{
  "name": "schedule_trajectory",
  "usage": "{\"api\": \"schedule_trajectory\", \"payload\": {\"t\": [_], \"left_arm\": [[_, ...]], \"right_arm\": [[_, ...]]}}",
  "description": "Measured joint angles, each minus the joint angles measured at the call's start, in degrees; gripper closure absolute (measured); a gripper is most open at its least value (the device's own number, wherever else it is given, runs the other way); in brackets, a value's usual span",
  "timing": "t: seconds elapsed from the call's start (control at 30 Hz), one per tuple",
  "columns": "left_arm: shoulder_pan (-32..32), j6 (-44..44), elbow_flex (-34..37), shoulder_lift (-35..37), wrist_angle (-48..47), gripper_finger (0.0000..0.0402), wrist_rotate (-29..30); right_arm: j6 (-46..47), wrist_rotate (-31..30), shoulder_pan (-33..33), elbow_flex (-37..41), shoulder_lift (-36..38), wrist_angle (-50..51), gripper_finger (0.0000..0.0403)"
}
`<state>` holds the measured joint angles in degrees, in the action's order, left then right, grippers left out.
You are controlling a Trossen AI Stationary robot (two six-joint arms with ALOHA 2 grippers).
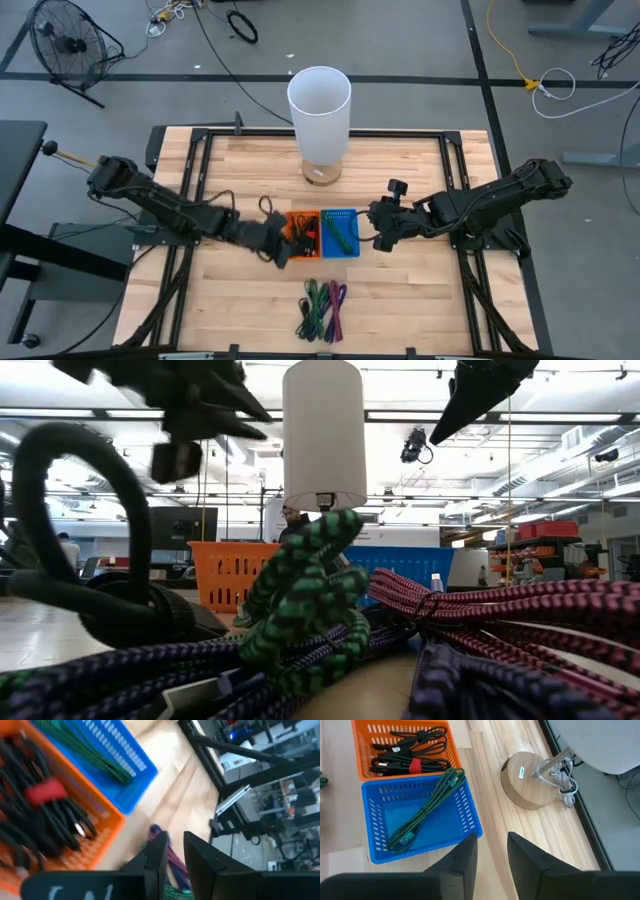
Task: Pick & Place USB Port
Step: Put the black USB cable into the orange bin
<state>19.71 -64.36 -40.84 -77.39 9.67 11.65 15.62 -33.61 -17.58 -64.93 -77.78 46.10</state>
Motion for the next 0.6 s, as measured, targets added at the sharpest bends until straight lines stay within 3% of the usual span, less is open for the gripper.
{"api": "schedule_trajectory", "payload": {"t": [0.37, 0.6], "left_arm": [[18.63, -24.09, -0.02, -9.90, 1.09, 0.0335, 13.77], [22.05, -29.34, -0.03, -17.72, 11.84, 0.0335, 13.95]], "right_arm": [[-0.56, 0.00, 0.00, 0.00, 0.00, -0.01, 0.0294], [-1.07, 0.01, -0.02, 0.00, 0.00, -0.03, 0.0294]]}}
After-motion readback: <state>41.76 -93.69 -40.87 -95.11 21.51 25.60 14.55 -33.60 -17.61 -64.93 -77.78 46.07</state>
